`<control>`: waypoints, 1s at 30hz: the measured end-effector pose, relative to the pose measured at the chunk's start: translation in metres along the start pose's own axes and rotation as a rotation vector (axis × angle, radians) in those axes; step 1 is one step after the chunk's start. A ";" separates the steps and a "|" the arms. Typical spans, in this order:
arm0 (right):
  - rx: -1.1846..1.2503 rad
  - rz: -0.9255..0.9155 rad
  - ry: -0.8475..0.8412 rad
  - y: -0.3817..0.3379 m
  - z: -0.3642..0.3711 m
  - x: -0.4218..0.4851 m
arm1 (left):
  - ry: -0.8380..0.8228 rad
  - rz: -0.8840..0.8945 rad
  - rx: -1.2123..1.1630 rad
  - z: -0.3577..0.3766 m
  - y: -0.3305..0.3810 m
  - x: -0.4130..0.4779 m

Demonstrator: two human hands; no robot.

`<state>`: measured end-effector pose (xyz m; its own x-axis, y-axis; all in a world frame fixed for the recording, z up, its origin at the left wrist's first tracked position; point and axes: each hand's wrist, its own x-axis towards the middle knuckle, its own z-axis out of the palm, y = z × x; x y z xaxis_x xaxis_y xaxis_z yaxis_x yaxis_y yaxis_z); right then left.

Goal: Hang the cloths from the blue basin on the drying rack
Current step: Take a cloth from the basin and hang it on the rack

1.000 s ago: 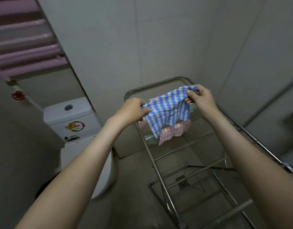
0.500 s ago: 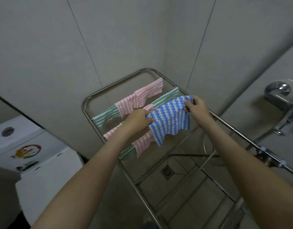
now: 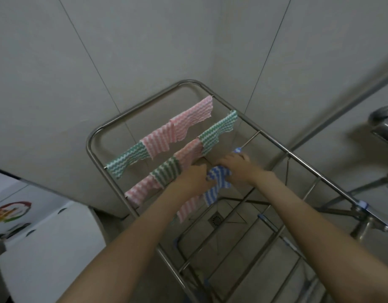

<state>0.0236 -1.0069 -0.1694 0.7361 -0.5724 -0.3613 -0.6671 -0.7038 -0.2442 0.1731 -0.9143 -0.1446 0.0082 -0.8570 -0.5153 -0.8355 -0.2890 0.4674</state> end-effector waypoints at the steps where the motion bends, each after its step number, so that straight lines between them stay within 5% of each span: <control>1: -0.054 0.013 0.012 0.000 0.001 0.002 | -0.053 -0.013 0.026 0.004 0.001 0.003; 9: -0.092 -0.025 0.179 0.006 0.013 -0.001 | 0.017 -0.073 0.052 0.012 0.002 0.007; 17: 0.045 -0.077 0.192 -0.022 -0.003 -0.041 | 0.290 -0.131 0.040 0.010 0.008 -0.049; 30: 0.071 -0.537 0.057 -0.197 -0.006 -0.126 | 0.585 -0.494 -0.005 0.055 -0.012 -0.273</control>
<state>0.0629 -0.7988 -0.0704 0.9792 -0.1637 -0.1197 -0.2002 -0.8743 -0.4421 0.1504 -0.6532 -0.0484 0.6709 -0.7138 -0.2012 -0.6568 -0.6979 0.2856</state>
